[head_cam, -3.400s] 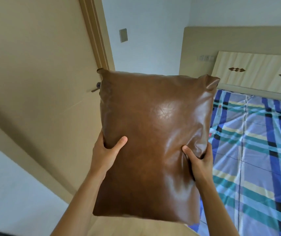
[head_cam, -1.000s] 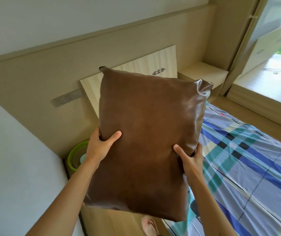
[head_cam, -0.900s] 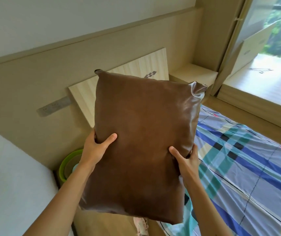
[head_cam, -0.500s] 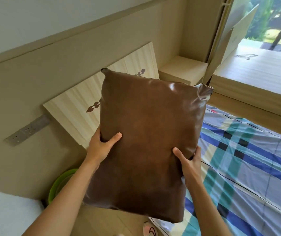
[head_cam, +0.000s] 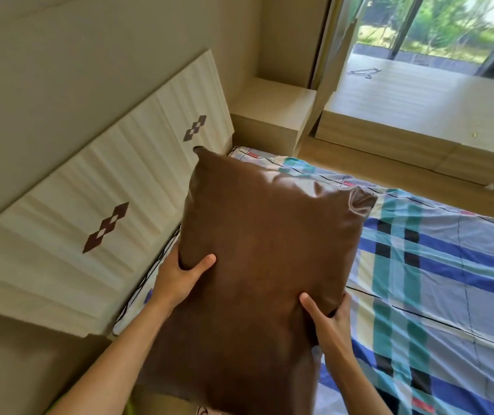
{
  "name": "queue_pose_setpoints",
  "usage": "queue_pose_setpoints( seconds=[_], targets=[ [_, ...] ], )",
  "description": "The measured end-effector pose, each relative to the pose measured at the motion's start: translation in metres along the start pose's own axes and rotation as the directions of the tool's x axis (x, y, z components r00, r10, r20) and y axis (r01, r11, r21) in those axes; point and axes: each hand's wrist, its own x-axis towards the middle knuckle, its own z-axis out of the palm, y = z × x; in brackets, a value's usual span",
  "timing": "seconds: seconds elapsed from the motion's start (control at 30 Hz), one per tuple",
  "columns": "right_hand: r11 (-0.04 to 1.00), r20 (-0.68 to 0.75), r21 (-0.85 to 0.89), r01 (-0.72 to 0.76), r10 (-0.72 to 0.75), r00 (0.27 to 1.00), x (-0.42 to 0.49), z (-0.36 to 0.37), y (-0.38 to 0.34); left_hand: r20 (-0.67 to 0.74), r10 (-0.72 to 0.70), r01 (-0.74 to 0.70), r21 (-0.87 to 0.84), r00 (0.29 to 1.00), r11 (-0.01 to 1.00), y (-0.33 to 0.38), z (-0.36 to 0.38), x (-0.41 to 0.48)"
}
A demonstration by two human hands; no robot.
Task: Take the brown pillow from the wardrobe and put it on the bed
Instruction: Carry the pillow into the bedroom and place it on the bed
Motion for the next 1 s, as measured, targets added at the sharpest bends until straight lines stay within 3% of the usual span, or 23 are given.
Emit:
queue_pose_setpoints(
  seconds=[0.17, 0.4, 0.77, 0.9, 1.0],
  targets=[
    [0.994, -0.058, 0.000, -0.108, 0.108, 0.992, 0.060, 0.081, 0.067, 0.085, -0.014, 0.004, 0.113, 0.996, 0.994, -0.069, 0.009, 0.117],
    [0.977, -0.030, 0.056, -0.204, 0.206, 0.978, 0.159, 0.172, 0.154, 0.163, -0.048, 0.010, 0.226, 0.985, 0.974, -0.157, 0.030, 0.259],
    [0.998, 0.096, 0.015, -0.067, 0.065, 0.993, 0.313, 0.269, 0.169, 0.160, -0.071, 0.030, 0.246, 0.985, 0.969, -0.183, 0.047, 0.433],
    [0.998, 0.206, 0.068, -0.008, -0.006, 0.979, 0.345, 0.288, 0.172, 0.080, 0.027, -0.049, 0.283, 0.996, 0.958, -0.182, 0.056, 0.465],
    [0.999, 0.270, 0.028, -0.029, 0.021, 0.963, 0.357, 0.301, 0.183, 0.089, 0.052, -0.085, 0.420, 0.995, 0.904, -0.197, 0.067, 0.464]
  ],
)
